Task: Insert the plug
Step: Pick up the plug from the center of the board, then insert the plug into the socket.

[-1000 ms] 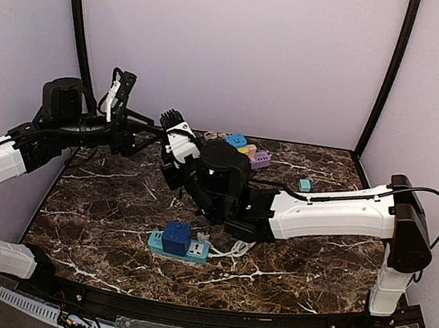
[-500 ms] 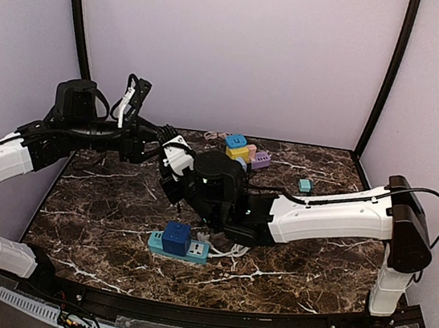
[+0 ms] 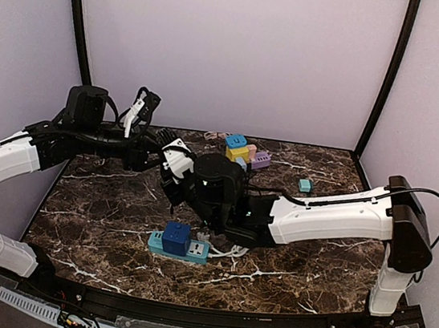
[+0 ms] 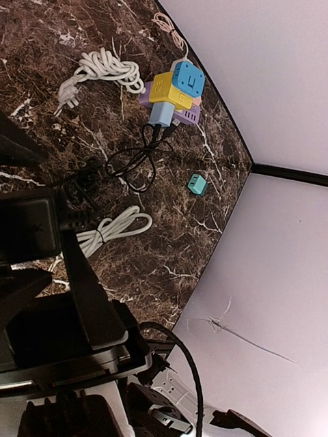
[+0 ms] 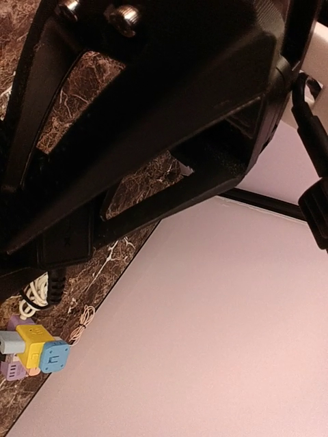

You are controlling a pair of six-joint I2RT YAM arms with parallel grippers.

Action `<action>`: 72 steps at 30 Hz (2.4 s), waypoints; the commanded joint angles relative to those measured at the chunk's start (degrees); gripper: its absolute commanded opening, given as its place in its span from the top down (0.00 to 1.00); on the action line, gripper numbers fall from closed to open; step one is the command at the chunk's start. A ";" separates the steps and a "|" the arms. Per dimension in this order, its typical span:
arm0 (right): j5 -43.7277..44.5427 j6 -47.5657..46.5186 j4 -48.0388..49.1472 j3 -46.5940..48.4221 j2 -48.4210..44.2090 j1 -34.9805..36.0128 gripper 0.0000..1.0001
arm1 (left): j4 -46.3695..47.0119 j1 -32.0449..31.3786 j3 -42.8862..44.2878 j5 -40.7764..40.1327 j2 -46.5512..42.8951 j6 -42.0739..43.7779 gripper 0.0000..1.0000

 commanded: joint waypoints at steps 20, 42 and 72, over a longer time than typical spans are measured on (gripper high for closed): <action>-15.30 2.53 -23.71 -12.54 -21.14 -1.84 0.01 | -18.60 -1.58 4.11 9.31 2.92 34.37 0.99; -31.79 13.95 -23.69 -34.26 -42.26 -9.09 0.01 | -19.10 -7.06 26.03 -3.78 26.06 52.21 0.99; -36.33 14.95 -22.44 -30.47 -31.41 -9.96 0.01 | -33.73 -7.68 13.96 5.61 22.71 50.30 0.99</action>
